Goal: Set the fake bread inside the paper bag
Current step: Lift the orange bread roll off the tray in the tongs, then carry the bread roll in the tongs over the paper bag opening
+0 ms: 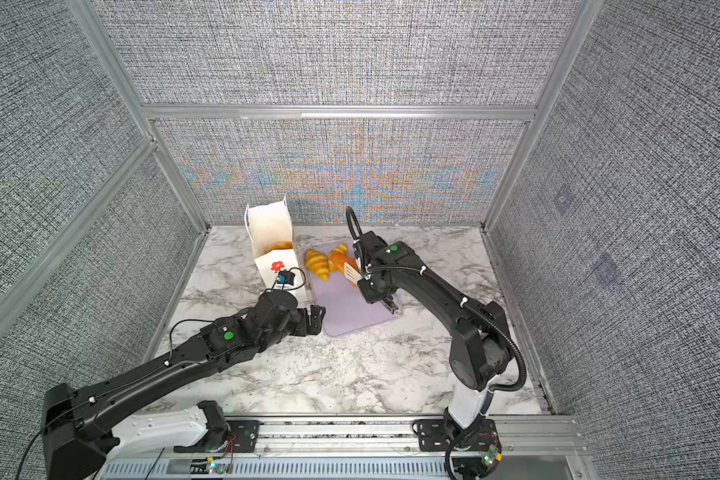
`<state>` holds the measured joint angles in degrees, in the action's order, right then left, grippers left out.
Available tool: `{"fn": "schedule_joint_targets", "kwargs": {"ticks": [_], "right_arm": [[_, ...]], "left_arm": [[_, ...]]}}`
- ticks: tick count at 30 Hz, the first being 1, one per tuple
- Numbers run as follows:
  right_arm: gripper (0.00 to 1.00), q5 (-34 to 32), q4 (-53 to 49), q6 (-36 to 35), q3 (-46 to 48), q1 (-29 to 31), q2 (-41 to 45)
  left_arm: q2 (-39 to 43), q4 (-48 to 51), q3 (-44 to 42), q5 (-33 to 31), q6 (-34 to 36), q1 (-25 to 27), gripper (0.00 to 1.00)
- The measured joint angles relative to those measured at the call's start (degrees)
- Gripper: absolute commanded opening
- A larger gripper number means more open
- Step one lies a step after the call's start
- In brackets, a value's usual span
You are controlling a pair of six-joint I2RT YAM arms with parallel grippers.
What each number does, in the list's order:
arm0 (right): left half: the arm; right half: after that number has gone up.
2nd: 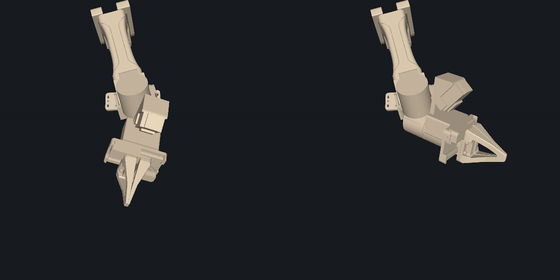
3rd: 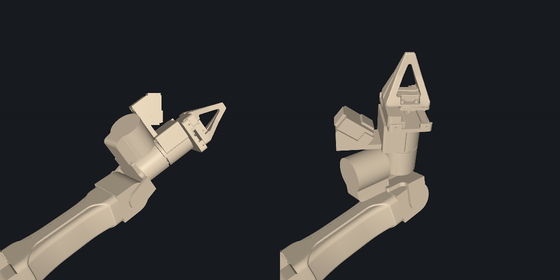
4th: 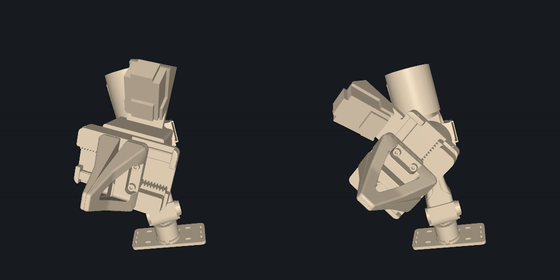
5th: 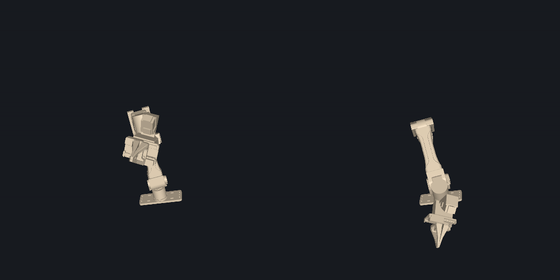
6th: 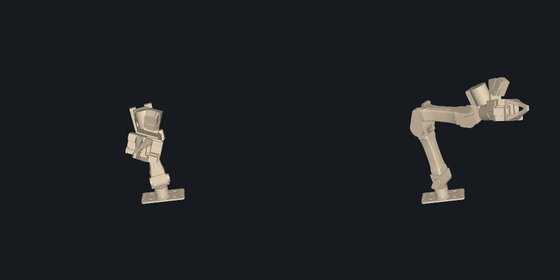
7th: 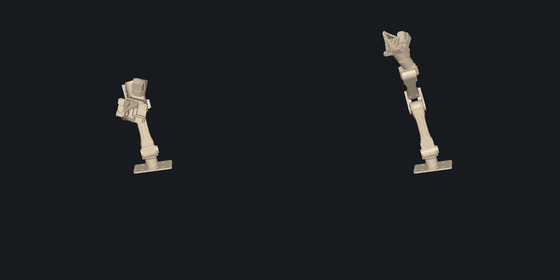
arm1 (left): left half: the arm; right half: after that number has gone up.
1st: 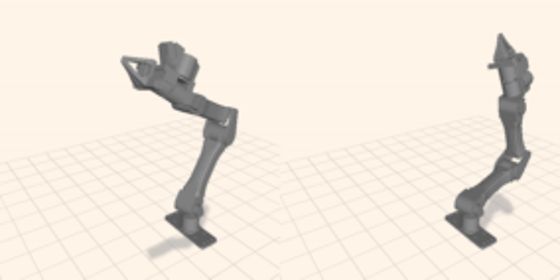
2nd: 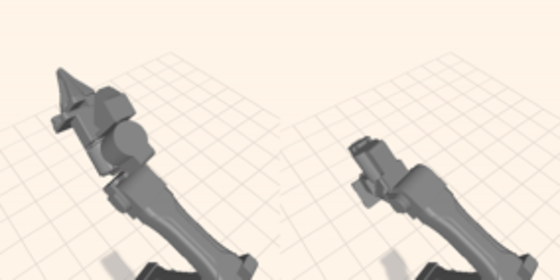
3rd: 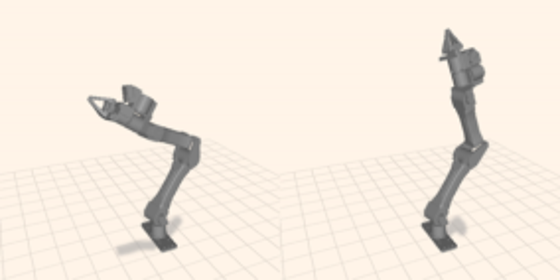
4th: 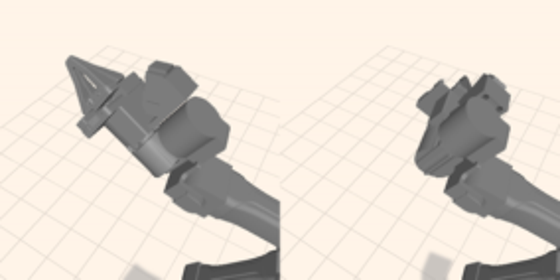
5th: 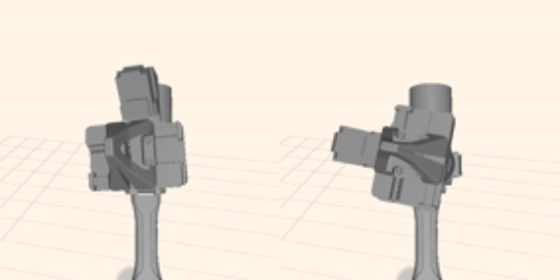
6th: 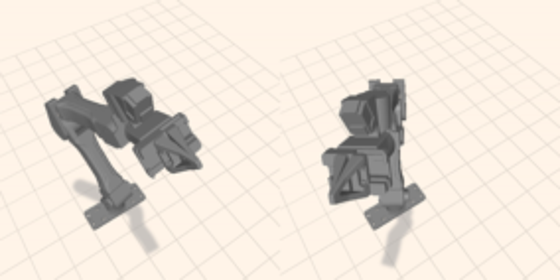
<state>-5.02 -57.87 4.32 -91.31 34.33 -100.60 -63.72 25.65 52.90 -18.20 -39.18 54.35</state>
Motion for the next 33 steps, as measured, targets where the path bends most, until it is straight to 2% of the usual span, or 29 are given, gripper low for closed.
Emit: {"fn": "schedule_joint_targets", "kwargs": {"ticks": [16,33], "right_arm": [[0.36,3.45,-2.40,1.53,-9.53,1.77,1.64],[0.36,9.03,-4.90,1.81,-22.75,2.97,2.78]], "left_arm": [[3.54,5.09,4.66,-5.46,1.51,0.00,0.99],[5.60,15.19,17.18,-8.85,6.29,-2.03,1.00]]}}
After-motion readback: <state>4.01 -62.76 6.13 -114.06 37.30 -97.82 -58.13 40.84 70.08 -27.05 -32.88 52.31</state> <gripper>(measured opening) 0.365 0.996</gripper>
